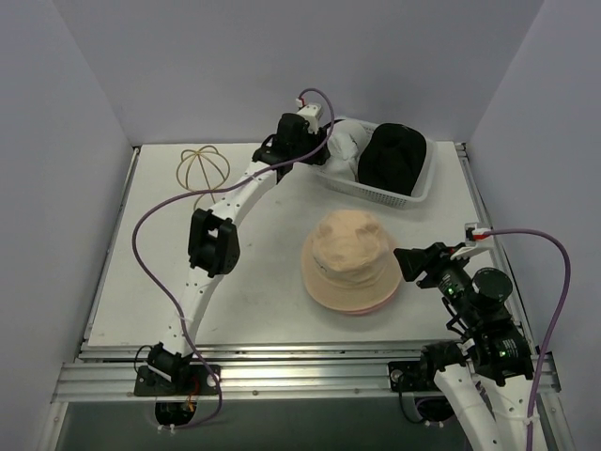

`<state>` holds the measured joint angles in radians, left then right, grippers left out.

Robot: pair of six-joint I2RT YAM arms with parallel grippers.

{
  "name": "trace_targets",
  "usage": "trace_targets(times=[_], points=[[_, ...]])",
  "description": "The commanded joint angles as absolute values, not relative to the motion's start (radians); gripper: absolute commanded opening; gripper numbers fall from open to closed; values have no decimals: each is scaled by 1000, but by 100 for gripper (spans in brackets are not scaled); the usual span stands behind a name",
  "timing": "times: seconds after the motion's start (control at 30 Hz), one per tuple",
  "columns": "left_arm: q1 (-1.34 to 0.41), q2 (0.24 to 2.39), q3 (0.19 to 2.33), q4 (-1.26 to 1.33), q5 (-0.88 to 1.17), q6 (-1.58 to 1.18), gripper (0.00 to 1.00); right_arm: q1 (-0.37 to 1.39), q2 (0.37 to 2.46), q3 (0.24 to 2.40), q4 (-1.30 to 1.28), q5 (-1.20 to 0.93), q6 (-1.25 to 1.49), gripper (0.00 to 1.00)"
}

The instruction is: Stack the hats

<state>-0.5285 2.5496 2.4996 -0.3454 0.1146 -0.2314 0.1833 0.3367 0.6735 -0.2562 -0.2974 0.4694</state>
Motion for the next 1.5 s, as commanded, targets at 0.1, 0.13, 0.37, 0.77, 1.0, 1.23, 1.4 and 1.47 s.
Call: trace_targets(times=[0.1,0.13,0.37,0.77,1.0,1.23,1.4,1.47], points=[[-499,2542,2517,-203,198,-259,19,183,362,718,-216,-301,445,48],[-499,2530,2499,-184,207,-256,13,183,362,716,-213,-298,445,48],[-503,2353,2335,-46,256,-244,2,183,367,695,-186,-288,446,48],[-508,2138,2201,41,262,-276,2,184,354,689,-181,-307,448,48],[-512,2072,2158,58,268,-290,2,184,330,667,-170,-307,460,48],[-517,2054,2187,11,267,-291,2,184,295,670,-184,-308,463,48],[-522,1997,2184,-54,218,-267,2,184,291,669,-175,-311,468,48],[-522,1965,2187,-101,189,-253,2,184,298,667,-164,-322,472,48]])
